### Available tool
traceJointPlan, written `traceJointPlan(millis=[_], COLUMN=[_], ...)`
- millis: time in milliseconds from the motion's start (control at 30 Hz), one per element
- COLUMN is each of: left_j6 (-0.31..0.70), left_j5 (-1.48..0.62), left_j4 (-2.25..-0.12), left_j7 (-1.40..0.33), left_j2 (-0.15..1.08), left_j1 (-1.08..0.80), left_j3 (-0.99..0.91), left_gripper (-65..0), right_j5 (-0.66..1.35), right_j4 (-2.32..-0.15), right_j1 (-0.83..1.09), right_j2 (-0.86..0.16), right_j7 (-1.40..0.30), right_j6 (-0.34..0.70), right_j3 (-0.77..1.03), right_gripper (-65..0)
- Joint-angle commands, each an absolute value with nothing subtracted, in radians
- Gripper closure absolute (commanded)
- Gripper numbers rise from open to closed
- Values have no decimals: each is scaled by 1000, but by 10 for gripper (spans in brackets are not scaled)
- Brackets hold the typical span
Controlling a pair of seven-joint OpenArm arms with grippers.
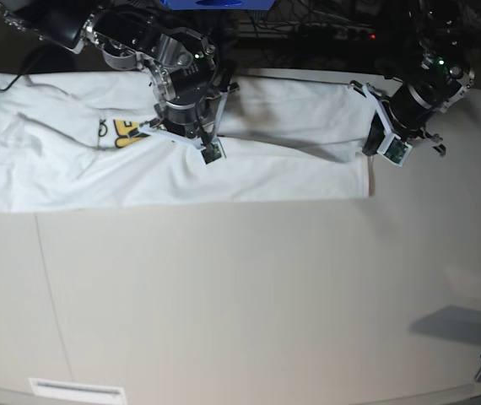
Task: Fold the T-shirt properly
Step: 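Move the left gripper onto the strip's end and the right gripper outward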
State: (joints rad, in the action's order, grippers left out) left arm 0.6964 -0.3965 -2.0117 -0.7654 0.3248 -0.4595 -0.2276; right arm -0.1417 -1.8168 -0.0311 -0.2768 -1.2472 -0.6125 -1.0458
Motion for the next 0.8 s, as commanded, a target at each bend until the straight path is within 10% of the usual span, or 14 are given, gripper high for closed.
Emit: traceJointPlan(millis=[0,433,767], left_j6=[698,698,698], left_j5=[-463,-453,-93], left_j4=[-2032,-2022,-2014], left_j7=[-745,-745,-743], left_j2=[360,312,151], left_j1=[-460,-406,-351], left_j3=[-217,-214,-206], left_gripper=[0,0,0], right_j5=[-156,-156,-157], right_j4=[-1831,-1837,-1966], right_j1=[-41,-4,30], right_j2=[-277,-275,-271], right_j7=[-1236,-1236,-1265], right_j6=[-616,-616,-619], right_j3=[-1044,-1043,-1041], right_gripper=[-3,-9,-347])
